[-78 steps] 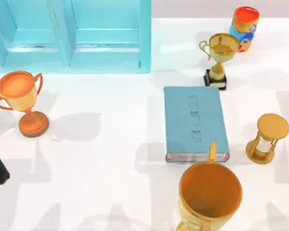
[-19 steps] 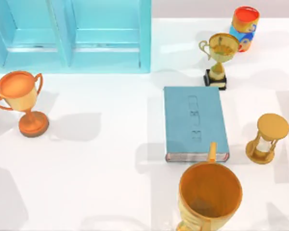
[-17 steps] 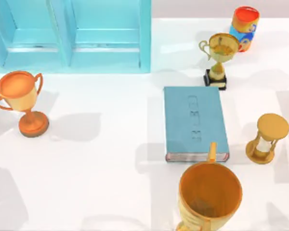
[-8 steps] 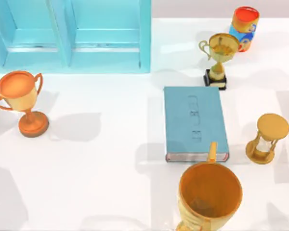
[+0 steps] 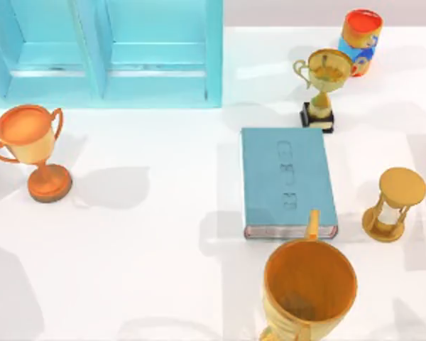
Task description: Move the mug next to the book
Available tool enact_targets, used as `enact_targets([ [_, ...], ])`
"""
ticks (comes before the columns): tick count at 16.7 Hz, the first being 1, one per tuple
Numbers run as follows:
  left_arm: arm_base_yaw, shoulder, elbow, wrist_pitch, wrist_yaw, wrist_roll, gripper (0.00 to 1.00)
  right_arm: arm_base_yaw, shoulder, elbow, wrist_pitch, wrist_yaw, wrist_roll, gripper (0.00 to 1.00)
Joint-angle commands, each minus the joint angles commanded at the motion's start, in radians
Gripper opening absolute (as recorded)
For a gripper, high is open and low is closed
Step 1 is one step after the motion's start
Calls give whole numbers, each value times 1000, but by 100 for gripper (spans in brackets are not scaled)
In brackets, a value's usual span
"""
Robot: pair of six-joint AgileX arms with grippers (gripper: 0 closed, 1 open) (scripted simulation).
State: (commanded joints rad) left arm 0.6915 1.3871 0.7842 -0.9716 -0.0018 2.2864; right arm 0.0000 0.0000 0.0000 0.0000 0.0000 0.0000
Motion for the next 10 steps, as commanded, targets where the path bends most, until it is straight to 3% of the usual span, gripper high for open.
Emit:
enact_targets([
  [4, 0, -41, 75, -112, 0, -7, 0, 0, 0, 0, 0, 0, 0, 100],
  [10, -4, -38, 80, -116, 1, -14, 0, 0, 0, 0, 0, 0, 0, 100],
])
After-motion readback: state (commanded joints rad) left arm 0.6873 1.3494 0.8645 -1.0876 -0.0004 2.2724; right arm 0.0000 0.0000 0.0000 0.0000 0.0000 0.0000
